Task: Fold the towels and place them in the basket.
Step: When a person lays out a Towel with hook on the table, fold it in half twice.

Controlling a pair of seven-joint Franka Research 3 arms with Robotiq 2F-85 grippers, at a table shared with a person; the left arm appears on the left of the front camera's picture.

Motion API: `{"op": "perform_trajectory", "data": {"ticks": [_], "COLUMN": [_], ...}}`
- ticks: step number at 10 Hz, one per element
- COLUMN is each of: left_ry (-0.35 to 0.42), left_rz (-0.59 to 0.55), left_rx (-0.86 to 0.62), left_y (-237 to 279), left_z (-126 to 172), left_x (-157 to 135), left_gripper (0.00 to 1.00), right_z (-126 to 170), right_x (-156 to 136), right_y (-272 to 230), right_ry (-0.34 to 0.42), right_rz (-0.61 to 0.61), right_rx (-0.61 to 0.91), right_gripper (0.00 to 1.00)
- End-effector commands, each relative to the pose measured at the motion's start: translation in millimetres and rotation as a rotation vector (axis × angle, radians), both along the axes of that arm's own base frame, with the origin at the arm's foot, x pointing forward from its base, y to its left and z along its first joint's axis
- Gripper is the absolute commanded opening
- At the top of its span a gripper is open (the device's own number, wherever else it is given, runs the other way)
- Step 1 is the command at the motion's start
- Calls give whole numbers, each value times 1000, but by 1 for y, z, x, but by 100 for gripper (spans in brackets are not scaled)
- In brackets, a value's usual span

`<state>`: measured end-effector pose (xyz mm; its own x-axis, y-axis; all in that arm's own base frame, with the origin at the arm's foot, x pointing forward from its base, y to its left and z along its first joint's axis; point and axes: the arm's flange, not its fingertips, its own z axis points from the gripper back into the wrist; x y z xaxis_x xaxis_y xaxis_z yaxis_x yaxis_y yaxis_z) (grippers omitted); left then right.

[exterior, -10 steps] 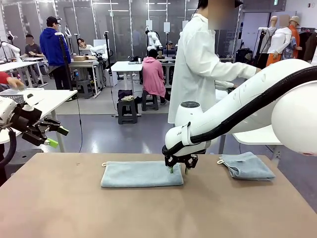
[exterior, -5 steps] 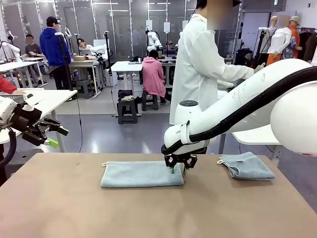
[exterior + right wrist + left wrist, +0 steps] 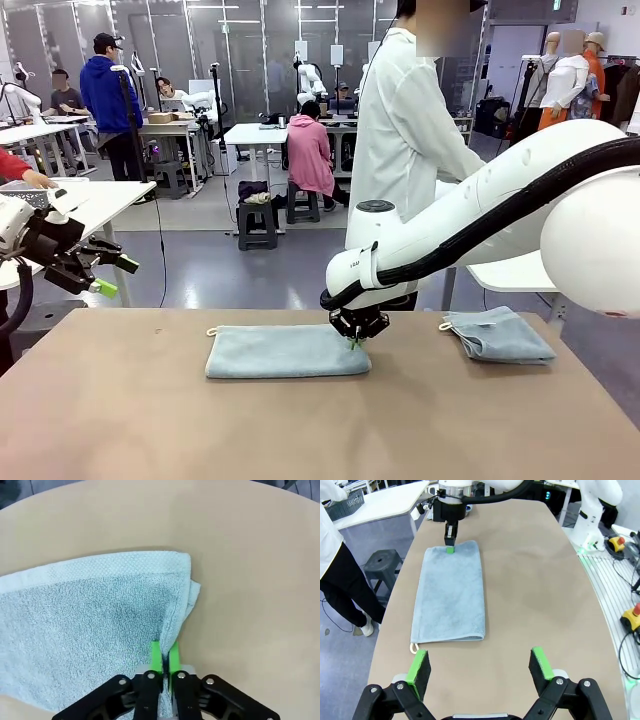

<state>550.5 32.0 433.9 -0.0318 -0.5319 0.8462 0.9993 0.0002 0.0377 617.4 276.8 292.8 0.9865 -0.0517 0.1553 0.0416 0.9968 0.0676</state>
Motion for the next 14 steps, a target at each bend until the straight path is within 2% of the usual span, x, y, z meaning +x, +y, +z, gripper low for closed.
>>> {"op": "perform_trajectory", "data": {"ticks": [1,2,4,8,10,11,12,14], "left_ry": [-5,-5,-5,-5,-5,-5,-5,-5], "left_rz": [-1,-1,-1,-1,-1,-1,-1,-1], "left_rx": [3,3,3,3,3,3,3,3], "left_y": [-1,-1,-1,-1,-1,-1,-1,-1], "left_z": [2,2,2,2,2,2,2,2], "left_x": [-1,-1,-1,-1,-1,-1,-1,-1], "left_gripper": [100,100,100,100,100,100,100,100], "right_z": [-21,-20,-10,2,25,47,77,111], "right_x": [4,3,4,-2,-6,-10,-19,-35], "right_y": [-8,-12,-52,-134,-131,-119,-98,-42], "right_ry": [32,29,5,-5,-54,-88,-84,-73], "right_rz": [-7,7,66,52,72,75,53,-1], "right_rx": [-44,-46,-40,-84,-60,-58,-84,-147], "right_gripper": [0,0,0,0,0,0,0,0]}}
